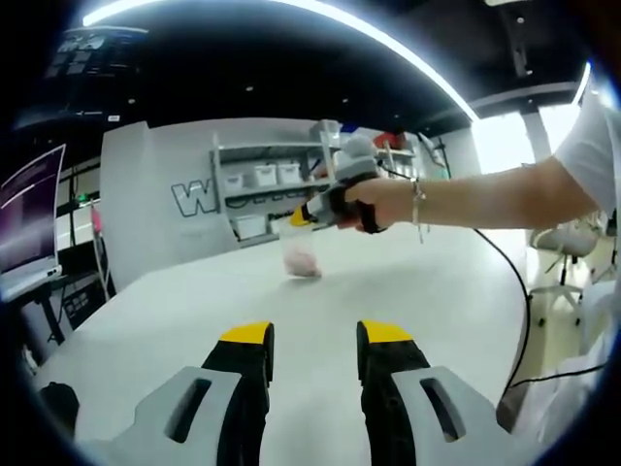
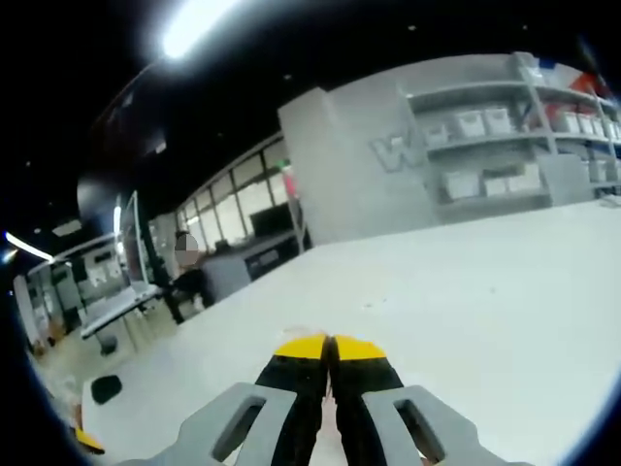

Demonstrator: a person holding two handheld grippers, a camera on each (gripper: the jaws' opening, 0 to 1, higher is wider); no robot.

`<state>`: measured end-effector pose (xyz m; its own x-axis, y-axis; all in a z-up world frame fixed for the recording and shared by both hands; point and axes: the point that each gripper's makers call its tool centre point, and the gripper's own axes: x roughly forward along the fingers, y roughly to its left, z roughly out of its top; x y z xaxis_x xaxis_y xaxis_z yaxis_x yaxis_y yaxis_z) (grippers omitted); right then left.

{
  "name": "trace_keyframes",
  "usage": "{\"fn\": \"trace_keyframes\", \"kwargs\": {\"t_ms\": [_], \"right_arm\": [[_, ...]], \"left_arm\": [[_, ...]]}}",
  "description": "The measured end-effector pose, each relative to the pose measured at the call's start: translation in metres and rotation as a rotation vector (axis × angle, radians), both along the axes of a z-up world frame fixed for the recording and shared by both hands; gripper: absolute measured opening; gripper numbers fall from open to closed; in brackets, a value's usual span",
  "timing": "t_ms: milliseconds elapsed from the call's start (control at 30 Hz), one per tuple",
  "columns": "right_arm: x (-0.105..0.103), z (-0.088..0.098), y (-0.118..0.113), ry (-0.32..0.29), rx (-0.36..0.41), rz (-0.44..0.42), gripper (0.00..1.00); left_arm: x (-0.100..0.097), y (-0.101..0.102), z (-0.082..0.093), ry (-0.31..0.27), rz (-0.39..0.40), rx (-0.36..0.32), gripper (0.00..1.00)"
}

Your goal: Open the resealable bag by pulling the two sides of the seal apart until the entire bag opening is separated and visibly accessible.

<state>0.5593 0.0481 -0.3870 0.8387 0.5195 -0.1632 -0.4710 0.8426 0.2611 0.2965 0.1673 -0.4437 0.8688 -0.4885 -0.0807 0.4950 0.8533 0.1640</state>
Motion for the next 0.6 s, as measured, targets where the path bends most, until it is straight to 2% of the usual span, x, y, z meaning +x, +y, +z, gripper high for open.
{"fn": "trace_keyframes", "kwargs": {"t_ms": [400, 467, 600], "right_arm": [[0.01, 0.004, 0.001, -0.011, -0.012, -0.006, 0.0], [0.012, 0.005, 0.001, -0.014, -0.015, -0.007, 0.0], [0.016, 0.007, 0.0, -0.02, -0.022, -0.014, 0.0]], "left_arm": [[0.003, 0.0, -0.002, 0.006, 0.0, 0.0, 0.34], [0.004, 0.001, -0.002, 0.004, 0.003, -0.003, 0.37], [0.005, 0.003, -0.003, 0.016, 0.013, -0.009, 0.5]]}}
